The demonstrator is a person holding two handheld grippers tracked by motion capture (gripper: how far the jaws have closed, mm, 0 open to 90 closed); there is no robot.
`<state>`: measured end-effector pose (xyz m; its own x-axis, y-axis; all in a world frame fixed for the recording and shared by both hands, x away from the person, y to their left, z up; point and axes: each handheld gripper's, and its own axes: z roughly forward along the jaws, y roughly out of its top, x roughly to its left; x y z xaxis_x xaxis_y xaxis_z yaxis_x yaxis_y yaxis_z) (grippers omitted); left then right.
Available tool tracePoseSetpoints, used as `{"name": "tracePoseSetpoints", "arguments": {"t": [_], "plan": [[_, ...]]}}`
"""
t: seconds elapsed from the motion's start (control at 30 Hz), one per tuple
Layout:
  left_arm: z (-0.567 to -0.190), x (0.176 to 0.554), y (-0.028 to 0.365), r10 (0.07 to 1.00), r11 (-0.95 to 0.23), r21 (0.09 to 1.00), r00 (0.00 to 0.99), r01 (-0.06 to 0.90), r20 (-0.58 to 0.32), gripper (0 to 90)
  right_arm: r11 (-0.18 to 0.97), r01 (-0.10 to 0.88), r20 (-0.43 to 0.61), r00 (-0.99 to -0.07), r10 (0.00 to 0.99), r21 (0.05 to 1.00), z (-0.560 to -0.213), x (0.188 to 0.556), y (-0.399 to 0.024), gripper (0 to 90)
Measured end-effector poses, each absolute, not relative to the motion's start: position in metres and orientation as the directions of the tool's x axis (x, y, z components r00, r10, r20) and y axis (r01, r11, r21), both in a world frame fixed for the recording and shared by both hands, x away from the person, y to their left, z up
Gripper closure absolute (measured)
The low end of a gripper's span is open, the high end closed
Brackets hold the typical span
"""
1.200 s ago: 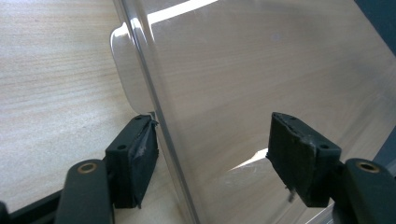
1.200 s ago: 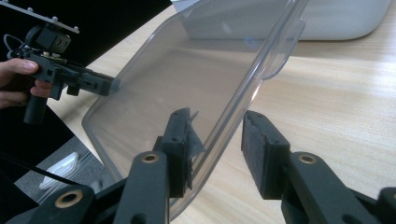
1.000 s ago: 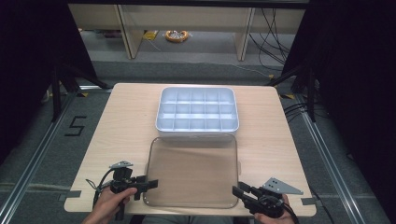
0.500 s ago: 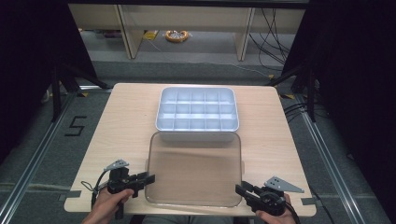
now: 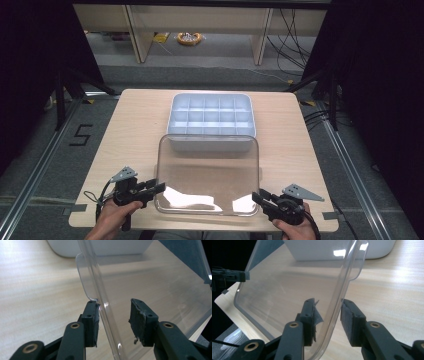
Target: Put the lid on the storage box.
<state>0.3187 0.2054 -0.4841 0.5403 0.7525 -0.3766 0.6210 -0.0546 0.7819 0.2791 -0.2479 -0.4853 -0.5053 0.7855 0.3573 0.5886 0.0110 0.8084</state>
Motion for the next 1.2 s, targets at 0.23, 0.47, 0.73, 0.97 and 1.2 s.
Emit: {"name": "tracePoseSetpoints", "arguments": {"t": [0.23, 0.47, 0.73, 0.97, 1.2], "plan": [[-0.472, 0.330, 0.200, 0.767, -0.068, 0.803, 0.546, 0.592, -0.338, 58.7, 0.017, 0.573, 0.331, -0.497, 0.802, 0.820, -0.481, 0.289, -0.249, 65.6], [-0.462, 0.343, 0.199, 0.776, -0.064, 0.817, 0.544, 0.574, -0.321, 59.5, -0.007, 0.604, 0.365, -0.472, 0.802, 0.797, -0.475, 0.301, -0.246, 65.6], [-0.448, 0.362, 0.198, 0.794, -0.047, 0.825, 0.522, 0.563, -0.312, 61.1, 0.018, 0.559, 0.311, -0.488, 0.815, 0.829, -0.463, 0.329, -0.244, 65.6], [-0.436, 0.384, 0.194, 0.799, -0.041, 0.825, 0.515, 0.563, -0.312, 61.1, -0.025, 0.552, 0.333, -0.465, 0.820, 0.833, -0.444, 0.354, -0.244, 65.7], [-0.427, 0.410, 0.188, 0.812, -0.025, 0.828, 0.494, 0.561, -0.311, 61.0, -0.044, 0.520, 0.311, -0.439, 0.843, 0.853, -0.427, 0.386, -0.243, 65.7]]}}
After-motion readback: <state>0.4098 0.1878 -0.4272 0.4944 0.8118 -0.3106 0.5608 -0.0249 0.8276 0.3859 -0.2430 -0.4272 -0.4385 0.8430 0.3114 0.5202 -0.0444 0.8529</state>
